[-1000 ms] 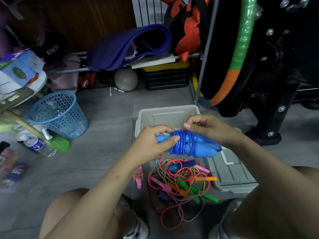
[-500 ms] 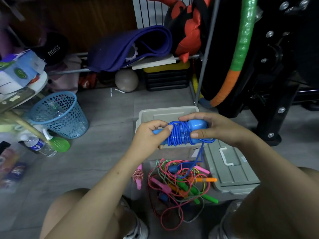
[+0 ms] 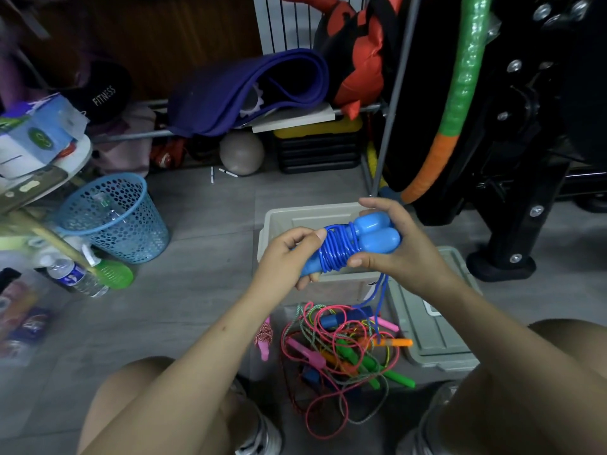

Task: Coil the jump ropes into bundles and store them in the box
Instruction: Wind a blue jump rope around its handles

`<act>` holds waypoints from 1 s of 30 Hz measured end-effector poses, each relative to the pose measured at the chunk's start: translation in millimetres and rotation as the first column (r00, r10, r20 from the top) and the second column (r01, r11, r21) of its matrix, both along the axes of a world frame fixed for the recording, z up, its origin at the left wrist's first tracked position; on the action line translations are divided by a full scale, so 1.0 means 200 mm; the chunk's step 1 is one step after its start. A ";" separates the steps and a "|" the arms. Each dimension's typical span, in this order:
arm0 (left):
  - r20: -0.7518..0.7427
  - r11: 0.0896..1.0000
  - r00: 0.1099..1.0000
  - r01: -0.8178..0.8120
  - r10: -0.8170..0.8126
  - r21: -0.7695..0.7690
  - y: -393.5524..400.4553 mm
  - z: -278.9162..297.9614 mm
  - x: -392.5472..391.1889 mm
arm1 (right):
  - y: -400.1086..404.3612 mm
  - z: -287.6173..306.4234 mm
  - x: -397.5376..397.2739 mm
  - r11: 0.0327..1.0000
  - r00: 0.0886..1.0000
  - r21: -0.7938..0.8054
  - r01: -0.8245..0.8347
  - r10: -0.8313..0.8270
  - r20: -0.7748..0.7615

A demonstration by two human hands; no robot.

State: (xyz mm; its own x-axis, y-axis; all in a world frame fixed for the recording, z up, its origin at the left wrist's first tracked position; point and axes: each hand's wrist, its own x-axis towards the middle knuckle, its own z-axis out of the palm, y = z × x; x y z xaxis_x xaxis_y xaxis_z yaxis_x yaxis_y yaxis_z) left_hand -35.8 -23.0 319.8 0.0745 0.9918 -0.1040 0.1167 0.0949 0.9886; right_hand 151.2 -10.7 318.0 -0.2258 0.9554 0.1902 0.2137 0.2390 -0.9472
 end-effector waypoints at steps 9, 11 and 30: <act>-0.121 0.987 0.986 0.103 -0.117 -0.120 -0.03 0.05 0.00 | 0.03 0.02 0.00 0.995 0.969 0.077 -0.071 0.051 0.240; -0.106 0.989 0.992 0.054 -0.069 -0.137 -0.03 0.05 0.01 | 0.02 0.02 -0.01 0.993 0.960 0.090 -0.074 0.047 0.277; 0.026 0.995 0.995 -0.094 0.095 -0.033 -0.02 0.02 0.03 | 0.01 -0.01 -0.06 0.990 0.997 -0.127 0.065 -0.071 -0.043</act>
